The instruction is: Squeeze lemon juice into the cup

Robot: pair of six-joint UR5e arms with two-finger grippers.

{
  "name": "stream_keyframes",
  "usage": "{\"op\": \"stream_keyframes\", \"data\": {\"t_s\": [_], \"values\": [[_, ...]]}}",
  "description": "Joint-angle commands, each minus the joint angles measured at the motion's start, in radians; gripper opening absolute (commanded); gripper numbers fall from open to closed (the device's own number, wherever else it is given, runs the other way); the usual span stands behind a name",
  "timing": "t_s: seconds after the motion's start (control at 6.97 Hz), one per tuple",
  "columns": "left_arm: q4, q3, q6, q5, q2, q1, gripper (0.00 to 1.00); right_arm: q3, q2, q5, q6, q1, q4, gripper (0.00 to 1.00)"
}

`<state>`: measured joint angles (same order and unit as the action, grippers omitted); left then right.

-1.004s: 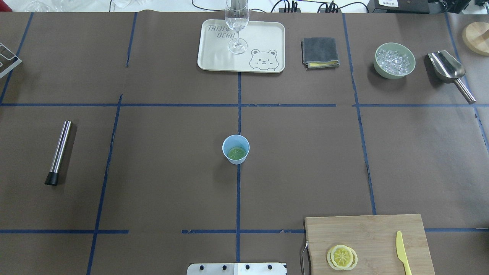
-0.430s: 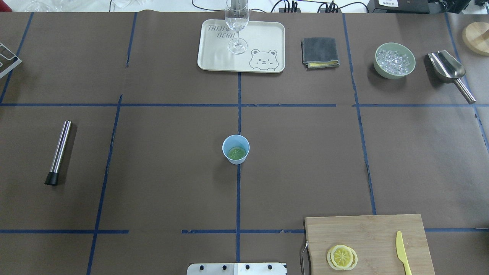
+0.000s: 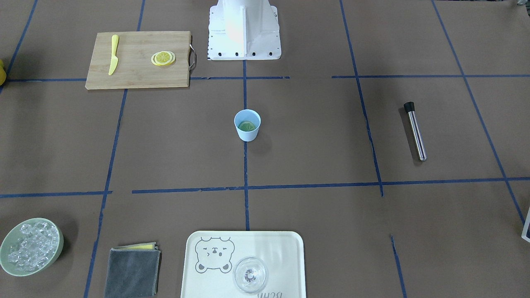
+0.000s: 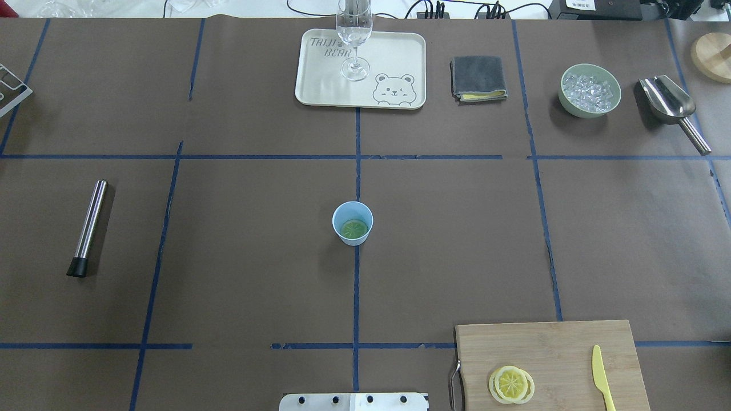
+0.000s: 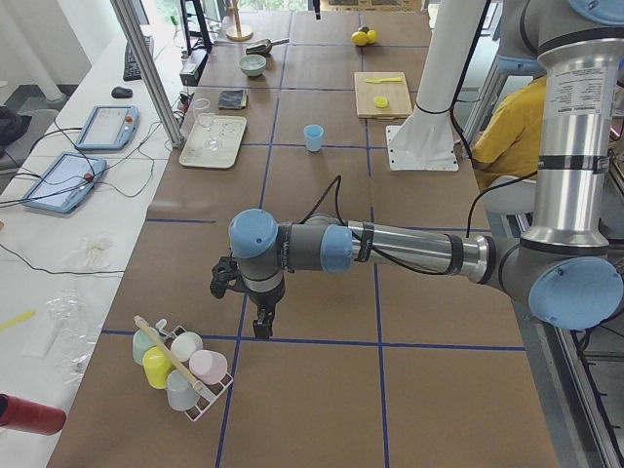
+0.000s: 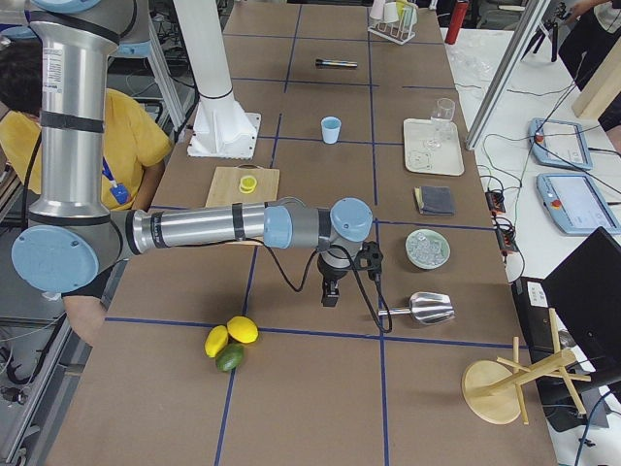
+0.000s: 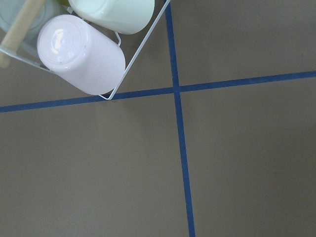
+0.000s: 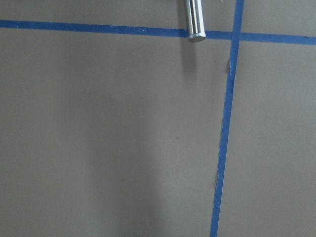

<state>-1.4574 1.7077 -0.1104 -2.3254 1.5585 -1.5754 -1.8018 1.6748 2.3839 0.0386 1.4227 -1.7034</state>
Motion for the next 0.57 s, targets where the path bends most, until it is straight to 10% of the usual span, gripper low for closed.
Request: {"op": "stream_keyframes", "data": {"t_s": [0.0, 0.43], "values": [[-0.012, 0.01, -0.003, -0.002, 0.0, 0.0, 1.0, -0.004, -0.001, -0.023, -0.002, 0.022, 0.011, 1.0], [-0.096, -0.002, -0.003, -0.073, -0.002, 0.0, 1.0, -0.007, 0.002, -0.025, -0.003, 0.061, 0.011, 1.0]]}}
